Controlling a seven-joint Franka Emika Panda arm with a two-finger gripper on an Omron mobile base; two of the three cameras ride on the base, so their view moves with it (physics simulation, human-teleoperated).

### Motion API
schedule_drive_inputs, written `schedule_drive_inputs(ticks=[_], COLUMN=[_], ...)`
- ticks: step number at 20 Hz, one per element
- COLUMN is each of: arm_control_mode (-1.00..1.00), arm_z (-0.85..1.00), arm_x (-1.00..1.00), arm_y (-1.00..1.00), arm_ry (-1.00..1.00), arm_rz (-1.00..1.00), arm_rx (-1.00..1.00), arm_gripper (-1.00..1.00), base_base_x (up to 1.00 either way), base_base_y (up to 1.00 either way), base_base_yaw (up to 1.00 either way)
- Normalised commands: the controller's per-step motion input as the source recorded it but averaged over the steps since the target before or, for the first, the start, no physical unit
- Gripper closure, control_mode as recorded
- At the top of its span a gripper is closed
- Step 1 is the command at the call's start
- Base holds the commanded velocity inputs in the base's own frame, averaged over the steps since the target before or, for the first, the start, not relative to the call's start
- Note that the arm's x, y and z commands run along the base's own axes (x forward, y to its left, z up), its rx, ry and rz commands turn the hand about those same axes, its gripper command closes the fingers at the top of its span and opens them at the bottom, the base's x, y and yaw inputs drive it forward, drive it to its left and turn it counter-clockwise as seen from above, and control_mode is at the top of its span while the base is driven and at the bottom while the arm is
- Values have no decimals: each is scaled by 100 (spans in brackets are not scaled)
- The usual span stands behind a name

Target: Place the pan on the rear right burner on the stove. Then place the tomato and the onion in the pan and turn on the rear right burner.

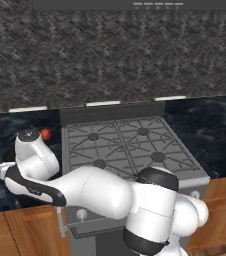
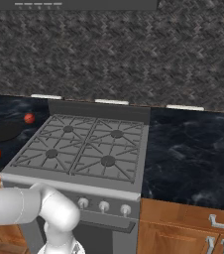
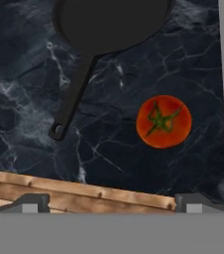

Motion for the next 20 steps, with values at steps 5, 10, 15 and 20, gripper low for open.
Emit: schedule_drive_inputs(ticks=[5, 10, 15, 20], arm_control_mode=[-100, -100, -100, -100], arm_z=[-11, -11, -14, -20], arm_x=[16, 17, 10, 6], arm_y=[17, 18, 13, 12], arm_ry=[2, 3, 2, 1], arm_rz=[0, 0, 0, 0], arm_rx=[0, 0, 0, 0], arm_gripper=[-100, -100, -100, -100], base_base_x=[0, 0, 0, 0], base_base_y=[0, 0, 0, 0], base_base_yaw=[0, 0, 0, 0])
